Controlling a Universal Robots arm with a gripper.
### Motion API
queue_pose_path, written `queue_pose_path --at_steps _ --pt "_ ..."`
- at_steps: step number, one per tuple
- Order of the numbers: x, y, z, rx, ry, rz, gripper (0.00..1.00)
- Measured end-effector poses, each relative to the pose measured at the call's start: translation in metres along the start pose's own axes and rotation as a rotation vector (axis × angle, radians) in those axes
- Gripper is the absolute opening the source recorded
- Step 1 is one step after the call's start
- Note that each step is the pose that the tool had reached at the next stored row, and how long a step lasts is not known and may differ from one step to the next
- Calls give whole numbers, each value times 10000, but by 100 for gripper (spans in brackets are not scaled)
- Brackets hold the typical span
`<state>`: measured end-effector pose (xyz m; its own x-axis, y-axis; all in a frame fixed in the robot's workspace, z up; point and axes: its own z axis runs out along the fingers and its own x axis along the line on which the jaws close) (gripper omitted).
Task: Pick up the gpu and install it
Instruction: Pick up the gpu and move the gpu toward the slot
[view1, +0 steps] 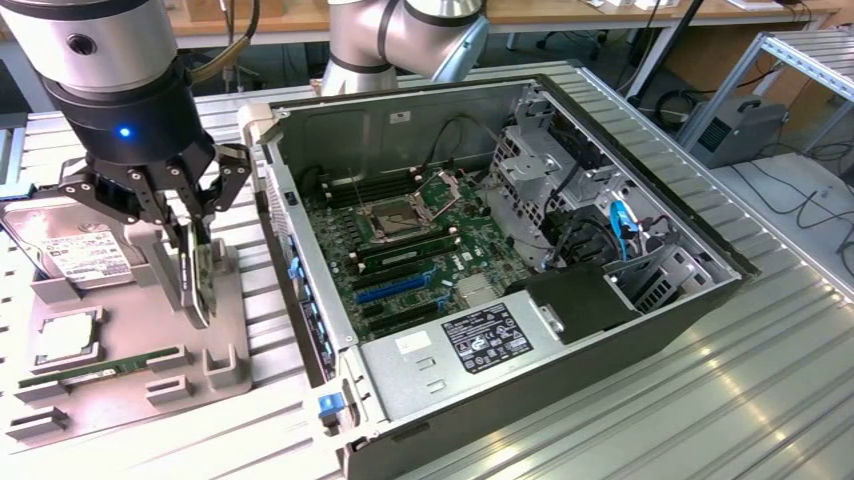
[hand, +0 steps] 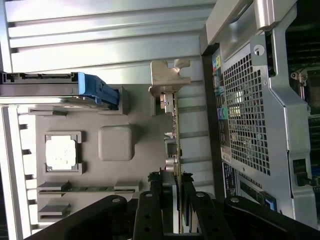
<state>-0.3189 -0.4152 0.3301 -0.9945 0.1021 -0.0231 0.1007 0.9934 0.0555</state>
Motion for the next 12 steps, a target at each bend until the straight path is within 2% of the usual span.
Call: queue_pose_path --at_steps 12 --pt "-1 4 -65 0 0 0 27"
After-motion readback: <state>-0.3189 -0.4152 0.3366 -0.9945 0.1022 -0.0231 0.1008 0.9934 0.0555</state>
